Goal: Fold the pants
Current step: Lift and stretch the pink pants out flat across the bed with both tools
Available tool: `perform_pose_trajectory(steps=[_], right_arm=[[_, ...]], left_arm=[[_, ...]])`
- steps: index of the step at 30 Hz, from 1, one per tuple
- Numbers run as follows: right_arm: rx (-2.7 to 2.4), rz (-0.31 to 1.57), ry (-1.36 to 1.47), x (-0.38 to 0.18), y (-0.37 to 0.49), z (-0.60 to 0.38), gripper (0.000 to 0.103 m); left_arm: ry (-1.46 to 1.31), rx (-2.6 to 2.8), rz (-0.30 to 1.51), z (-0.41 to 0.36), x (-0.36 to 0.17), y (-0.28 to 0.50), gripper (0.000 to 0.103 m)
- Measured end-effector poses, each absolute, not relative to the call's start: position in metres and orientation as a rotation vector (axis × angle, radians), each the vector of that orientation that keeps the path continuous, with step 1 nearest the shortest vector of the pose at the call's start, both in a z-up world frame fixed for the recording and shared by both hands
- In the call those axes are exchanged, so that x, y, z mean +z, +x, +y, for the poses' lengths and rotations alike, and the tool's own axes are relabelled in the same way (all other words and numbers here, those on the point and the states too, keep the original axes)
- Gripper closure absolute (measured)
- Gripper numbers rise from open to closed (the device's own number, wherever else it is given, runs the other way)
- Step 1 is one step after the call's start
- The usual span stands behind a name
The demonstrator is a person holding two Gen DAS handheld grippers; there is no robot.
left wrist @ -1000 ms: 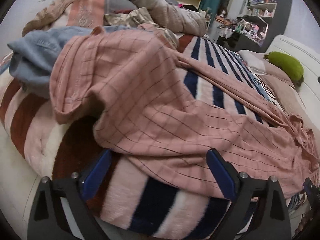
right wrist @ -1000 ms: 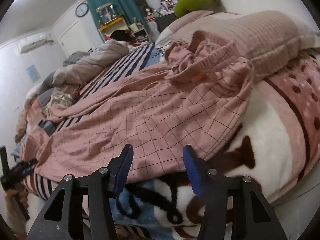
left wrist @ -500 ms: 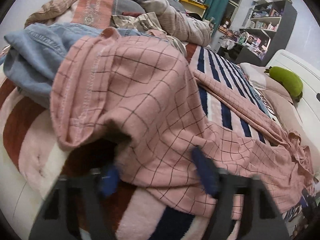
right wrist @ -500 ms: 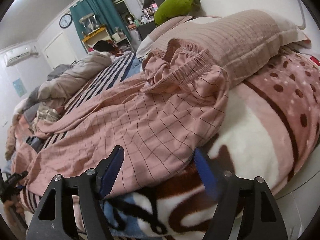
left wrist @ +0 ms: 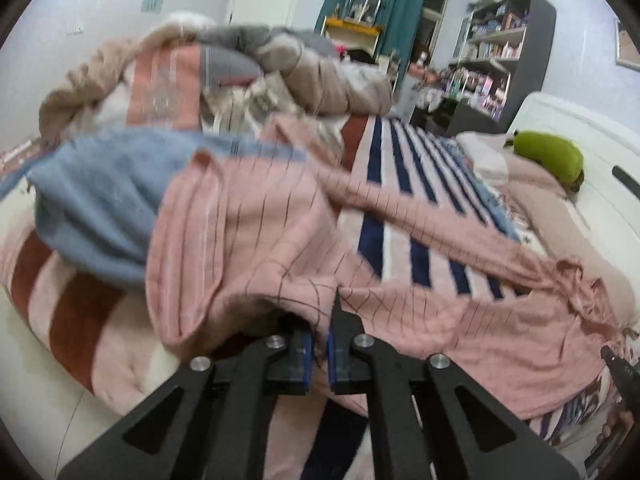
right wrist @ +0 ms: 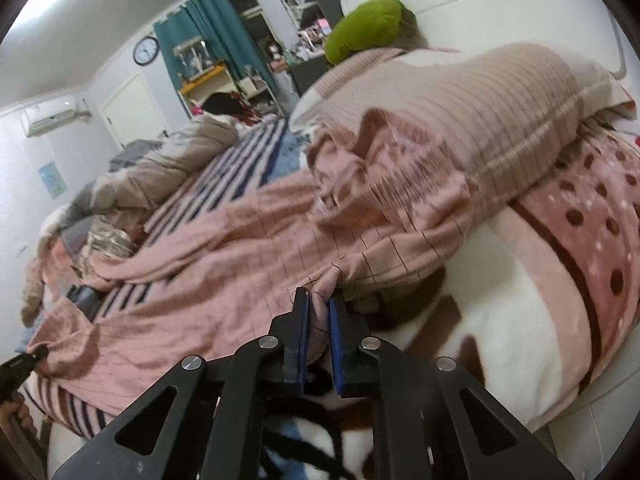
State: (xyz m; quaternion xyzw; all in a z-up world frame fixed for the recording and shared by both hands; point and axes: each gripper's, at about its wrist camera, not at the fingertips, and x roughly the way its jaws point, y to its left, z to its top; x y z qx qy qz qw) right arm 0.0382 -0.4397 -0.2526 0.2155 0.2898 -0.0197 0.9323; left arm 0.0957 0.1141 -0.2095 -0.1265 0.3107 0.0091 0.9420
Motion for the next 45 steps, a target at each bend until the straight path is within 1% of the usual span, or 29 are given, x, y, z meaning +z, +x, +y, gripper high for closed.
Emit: perform_pose_trajectory(steps=[8,16,27,35,38,43,44,45], right_arm=[[0.047,0.500,0.431,-0.218,0.064,-0.445,0.100],[0.110,0.465,0.390,-0.199,0.112,-0.451,0.100],[0.126,0.553,0.248,-0.196,0.194,-0.453,0.100],[0.130,0.669,0.197,-0.202,0.255,-0.461,0.100],[0.124,0.742,0.175,-0.209,0.278,-0.462,0.100],[0.117,0.801,0.140,-0.216,0.296,-0.462,0.099],[0.114,0.810,0.124,-0.217,0.299,-0.460,0.099],[0.112,0.821,0.108,-0.219,0.301,-0.459,0.099]], left_arm=[[-0.192,0.017,0.526,0.112,-0.163,0.125,0.100],[-0.121,0.036,0.541,0.111,-0.147,0.187,0.100],[-0.024,0.072,0.611,0.106,-0.146,0.284,0.100],[-0.001,0.098,0.695,0.102,-0.157,0.360,0.099],[0.014,0.108,0.735,0.099,-0.166,0.386,0.098],[0.070,0.119,0.804,0.093,-0.186,0.416,0.097],[0.081,0.116,0.823,0.090,-0.189,0.420,0.093],[0.087,0.107,0.844,0.090,-0.191,0.424,0.084]])
